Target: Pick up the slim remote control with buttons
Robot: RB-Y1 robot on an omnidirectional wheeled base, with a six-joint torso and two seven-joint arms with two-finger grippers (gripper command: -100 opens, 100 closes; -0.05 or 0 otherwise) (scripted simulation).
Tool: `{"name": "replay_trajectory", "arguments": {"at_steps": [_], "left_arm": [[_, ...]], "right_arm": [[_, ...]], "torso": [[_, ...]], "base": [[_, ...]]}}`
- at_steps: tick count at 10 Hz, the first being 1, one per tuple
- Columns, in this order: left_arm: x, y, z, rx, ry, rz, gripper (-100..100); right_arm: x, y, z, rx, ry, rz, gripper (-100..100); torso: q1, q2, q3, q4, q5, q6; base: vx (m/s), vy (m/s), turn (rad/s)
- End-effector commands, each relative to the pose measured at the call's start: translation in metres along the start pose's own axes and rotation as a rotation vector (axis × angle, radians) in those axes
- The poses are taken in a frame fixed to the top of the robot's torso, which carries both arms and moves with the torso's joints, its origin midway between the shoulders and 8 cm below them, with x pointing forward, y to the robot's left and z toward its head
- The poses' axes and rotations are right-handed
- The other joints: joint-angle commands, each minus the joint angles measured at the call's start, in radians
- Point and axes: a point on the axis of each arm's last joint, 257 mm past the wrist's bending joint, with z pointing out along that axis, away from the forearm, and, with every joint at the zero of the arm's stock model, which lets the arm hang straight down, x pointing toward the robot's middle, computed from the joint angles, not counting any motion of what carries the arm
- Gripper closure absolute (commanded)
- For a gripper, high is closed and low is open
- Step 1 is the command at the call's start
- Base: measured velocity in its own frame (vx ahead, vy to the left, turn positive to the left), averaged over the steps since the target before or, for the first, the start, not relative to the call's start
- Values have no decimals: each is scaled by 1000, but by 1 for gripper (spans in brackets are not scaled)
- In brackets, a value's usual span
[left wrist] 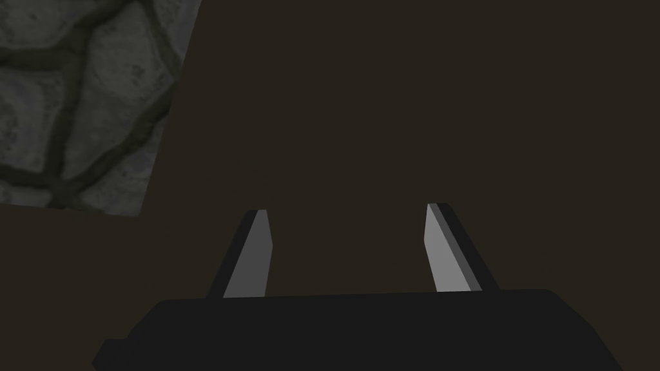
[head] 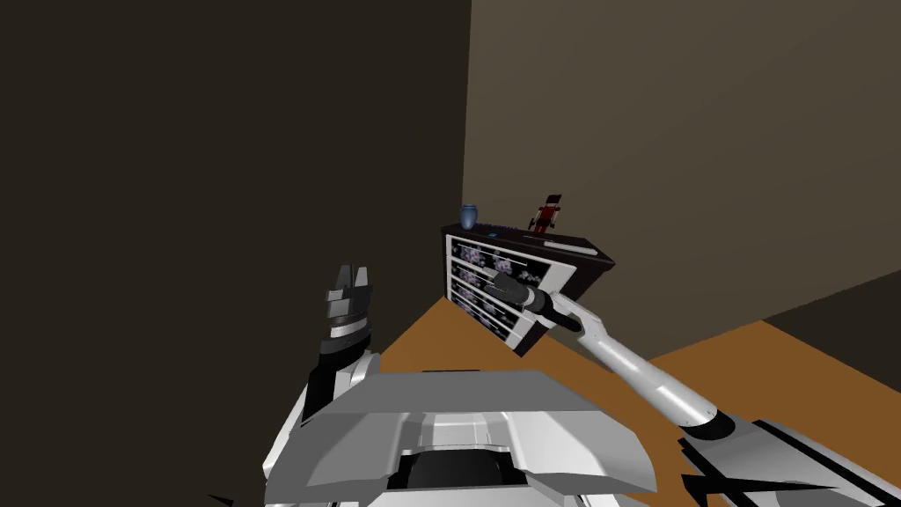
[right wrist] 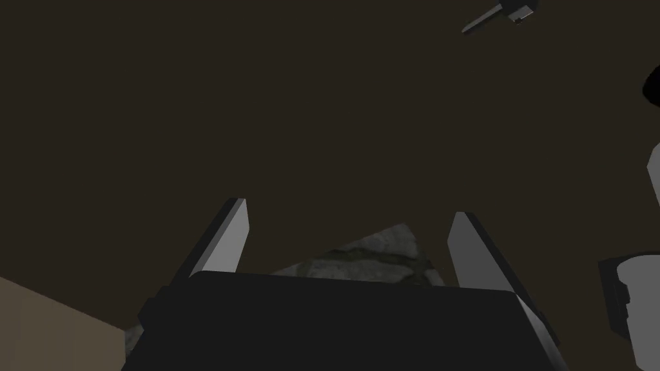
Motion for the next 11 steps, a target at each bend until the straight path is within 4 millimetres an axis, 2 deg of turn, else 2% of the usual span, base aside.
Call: {"name": "replay_trajectory", "arguments": {"at_steps": [1,3,4,6,7,9,10,11], "left_arm": [[0,0,0,0,0,0,0],[0,0,0,0,0,0,0],[0,0,0,0,0,0,0],[0,0,0,0,0,0,0],[0,0,0,0,0,0,0],[0,0,0,0,0,0,0],[0,0,0,0,0,0,0],[0,0,0,0,0,0,0]], "right_arm": [[20,0,-4,-45,90,-13,-100],[21,-10,-15,-31,143,-29,-100],[35,-11,-19,-69,211,-40,-100],[36,-20,-31,-53,261,-52,-100],[47,-22,-40,-85,334,-63,-100],[47,-31,-53,-66,384,-75,-100],[57,-37,-67,-84,460,-82,-100],[54,-43,-77,-71,495,-91,-100]], "torso": [[0,0,0,0,0,0],[1,0,0,0,0,0],[-1,-1,0,0,0,0],[-1,-1,0,0,0,0],[-2,0,0,0,0,1],[-1,-1,0,0,0,0],[-2,-1,0,0,0,1],[-1,-1,-1,0,0,0]], "base": [[-17,79,151],[-3,48,35],[-7,46,159],[-3,36,34],[-2,43,150],[0,32,35],[13,43,145],[14,39,78]]}}
